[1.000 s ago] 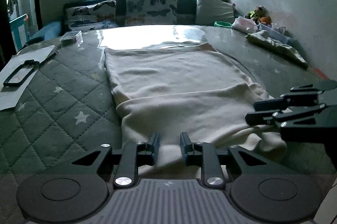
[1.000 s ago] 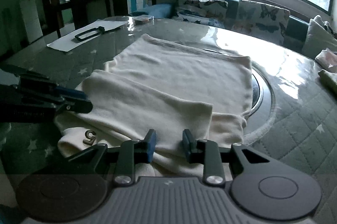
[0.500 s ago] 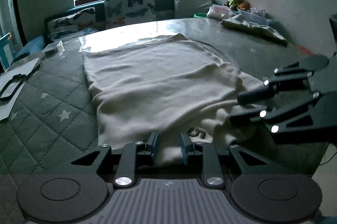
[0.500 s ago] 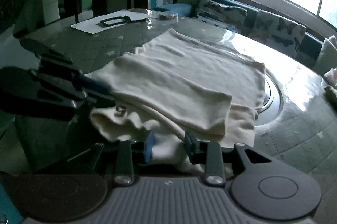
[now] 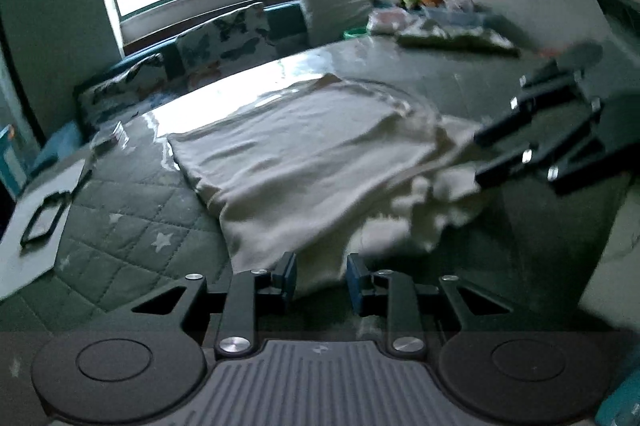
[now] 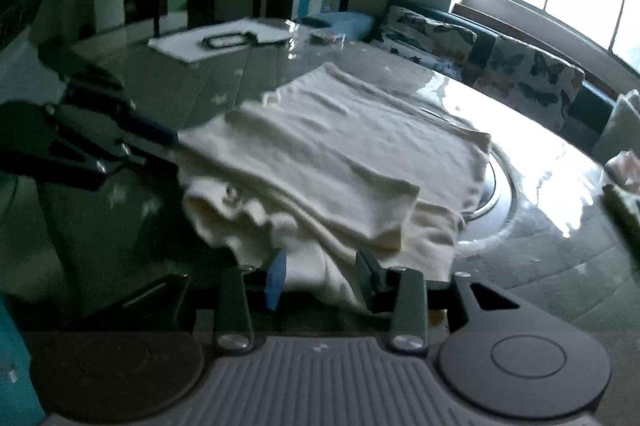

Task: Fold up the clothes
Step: 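Grasp the opposite side edge with the left gripper and fold it inward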

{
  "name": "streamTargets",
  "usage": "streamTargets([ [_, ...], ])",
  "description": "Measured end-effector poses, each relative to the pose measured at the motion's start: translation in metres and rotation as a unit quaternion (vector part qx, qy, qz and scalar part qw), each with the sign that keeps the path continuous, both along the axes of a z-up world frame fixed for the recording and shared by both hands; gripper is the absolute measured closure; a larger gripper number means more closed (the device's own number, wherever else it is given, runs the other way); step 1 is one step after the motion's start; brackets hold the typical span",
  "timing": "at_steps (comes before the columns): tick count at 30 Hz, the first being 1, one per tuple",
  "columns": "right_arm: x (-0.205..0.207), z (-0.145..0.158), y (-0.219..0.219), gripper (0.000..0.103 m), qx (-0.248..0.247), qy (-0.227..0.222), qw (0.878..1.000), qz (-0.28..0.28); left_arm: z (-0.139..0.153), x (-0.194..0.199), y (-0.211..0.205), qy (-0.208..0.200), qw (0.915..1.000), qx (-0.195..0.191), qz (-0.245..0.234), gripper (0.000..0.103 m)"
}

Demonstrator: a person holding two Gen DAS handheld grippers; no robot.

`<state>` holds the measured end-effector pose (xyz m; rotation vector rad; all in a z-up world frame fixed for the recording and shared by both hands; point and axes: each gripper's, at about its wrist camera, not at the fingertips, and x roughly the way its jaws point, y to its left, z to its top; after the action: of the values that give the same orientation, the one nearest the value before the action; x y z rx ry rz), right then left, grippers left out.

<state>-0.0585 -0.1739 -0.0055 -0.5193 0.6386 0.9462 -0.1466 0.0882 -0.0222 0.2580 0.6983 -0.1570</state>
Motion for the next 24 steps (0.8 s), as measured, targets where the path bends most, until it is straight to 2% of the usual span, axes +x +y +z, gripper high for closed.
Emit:
streamTargets([
  [6,-0.005,-0.010,-0.006,0.061,-0.028,-0.005,1.000,0.012,-0.009,-0.004,-0.017,-0.009,0.9979,0.038,-0.051,0.071],
  [13,-0.004,-0.014,-0.005,0.059,-0.031,-0.011,0.999,0.015,-0.019,0.010,-0.027,-0.021,0.9961,0.059,-0.062,0.071],
  [15,-0.003,-0.015,-0.005,0.058,-0.033,-0.013,0.999,0.018,-0.018,0.009,-0.028,-0.029,0.9961,0.054,-0.064,0.075],
  [16,-0.003,-0.016,-0.005,0.057,-0.034,-0.014,0.999,0.019,-0.018,0.008,-0.029,-0.034,0.9959,0.052,-0.066,0.082],
  [19,-0.005,-0.017,-0.005,0.054,-0.038,-0.018,0.999,0.025,-0.017,0.007,-0.031,-0.054,0.9954,0.049,-0.062,0.089],
  [24,-0.007,-0.018,-0.004,0.049,-0.042,-0.036,0.998,0.040,-0.007,0.016,-0.024,-0.057,0.9976,0.016,-0.037,0.092],
])
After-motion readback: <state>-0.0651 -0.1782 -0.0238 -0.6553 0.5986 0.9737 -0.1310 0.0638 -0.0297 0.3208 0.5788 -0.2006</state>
